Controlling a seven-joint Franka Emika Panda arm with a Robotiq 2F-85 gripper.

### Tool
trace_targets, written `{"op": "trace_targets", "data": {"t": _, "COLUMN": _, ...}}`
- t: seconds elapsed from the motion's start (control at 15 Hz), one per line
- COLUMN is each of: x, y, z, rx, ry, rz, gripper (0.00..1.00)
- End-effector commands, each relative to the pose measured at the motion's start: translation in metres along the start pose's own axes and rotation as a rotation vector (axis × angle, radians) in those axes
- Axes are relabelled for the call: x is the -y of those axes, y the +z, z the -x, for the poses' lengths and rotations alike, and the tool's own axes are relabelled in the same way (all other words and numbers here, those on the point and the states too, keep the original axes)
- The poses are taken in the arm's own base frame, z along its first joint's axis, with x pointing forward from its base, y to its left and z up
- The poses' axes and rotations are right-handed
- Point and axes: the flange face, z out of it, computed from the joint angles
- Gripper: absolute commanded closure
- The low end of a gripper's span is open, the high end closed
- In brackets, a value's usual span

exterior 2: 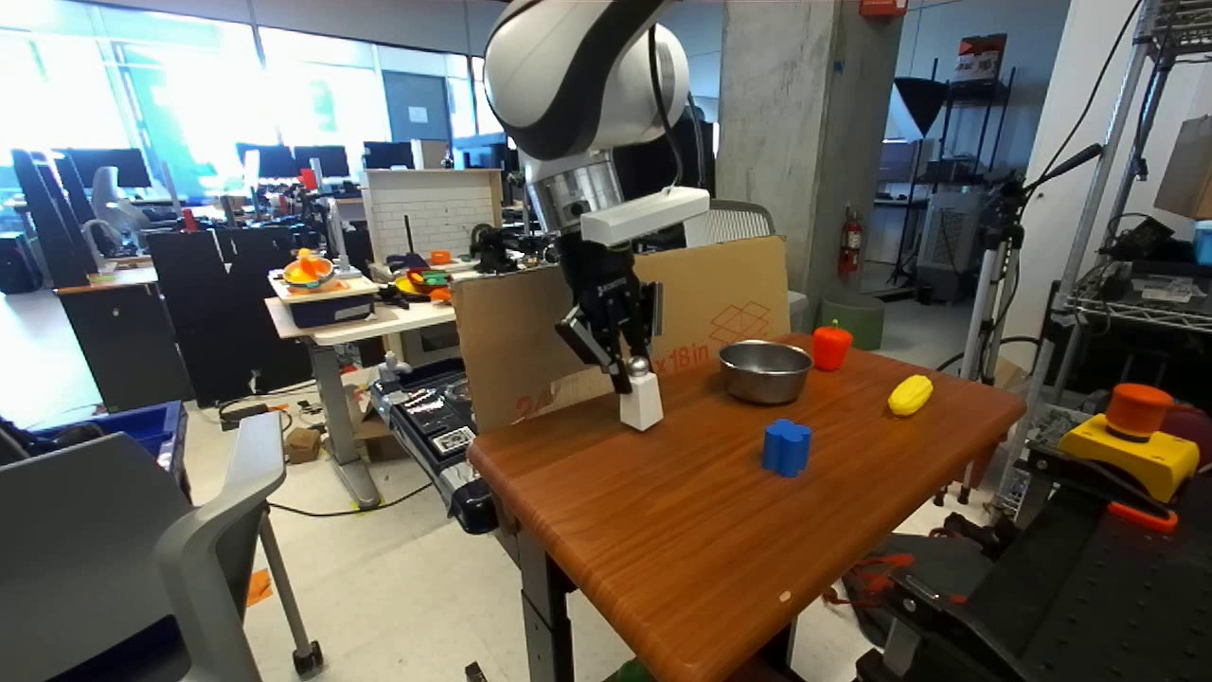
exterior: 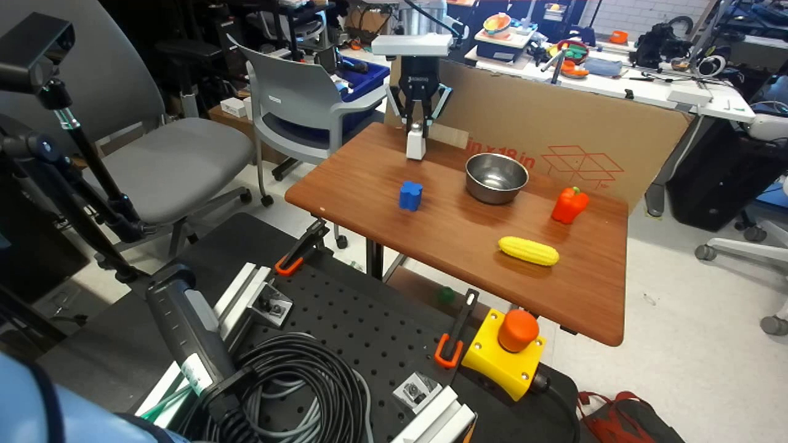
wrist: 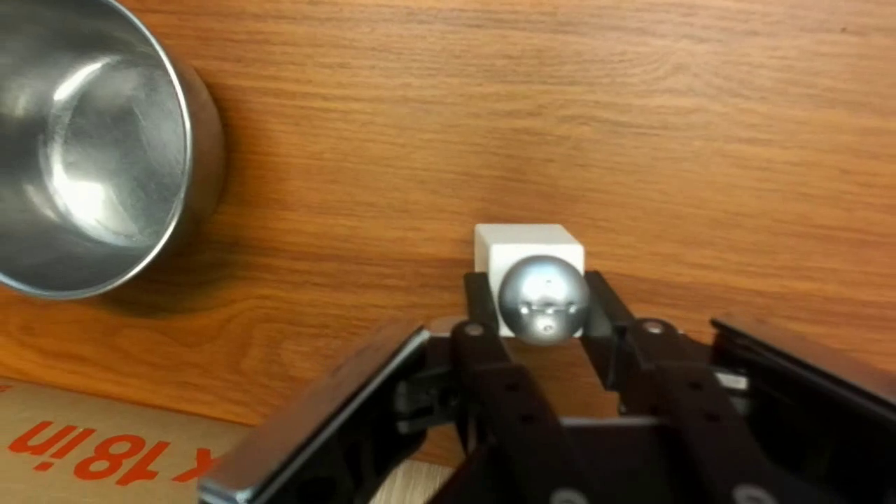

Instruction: Pick up the salt cellar and put it in the bowl

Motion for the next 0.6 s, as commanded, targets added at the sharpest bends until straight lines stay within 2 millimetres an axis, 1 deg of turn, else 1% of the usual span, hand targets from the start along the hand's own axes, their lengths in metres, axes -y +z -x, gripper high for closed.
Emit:
{"op": "trace_targets", "data": {"t": 0.0, "x": -0.017, "y": -0.024, "z": 0.007, "rx": 0.033, "ry": -0.01, "rz": -0.005, "gripper": 0.91}}
{"op": "trace_targets", "data": {"t": 0.07, "x": -0.025, "y": -0.031, "z": 0.011, "rx": 0.033, "ry": -0.008, "rz": -0.014, "gripper": 0.91}}
{"op": "trace_targets", "data": {"t": 0.2, "x": -0.049, "y": -0.045, "z": 0.019, "rx": 0.019, "ry": 0.009, "rz": -0.04, "gripper": 0.91}}
{"op": "trace_targets", "data": {"t": 0.33, "x": -0.077, "y": -0.059, "z": 0.025, "rx": 0.004, "ry": 0.028, "rz": -0.065, "gripper": 0.91}}
{"op": "trace_targets", "data": {"t": 0.53, "x": -0.116, "y": -0.068, "z": 0.031, "rx": -0.001, "ry": 0.067, "rz": -0.099, "gripper": 0.91}}
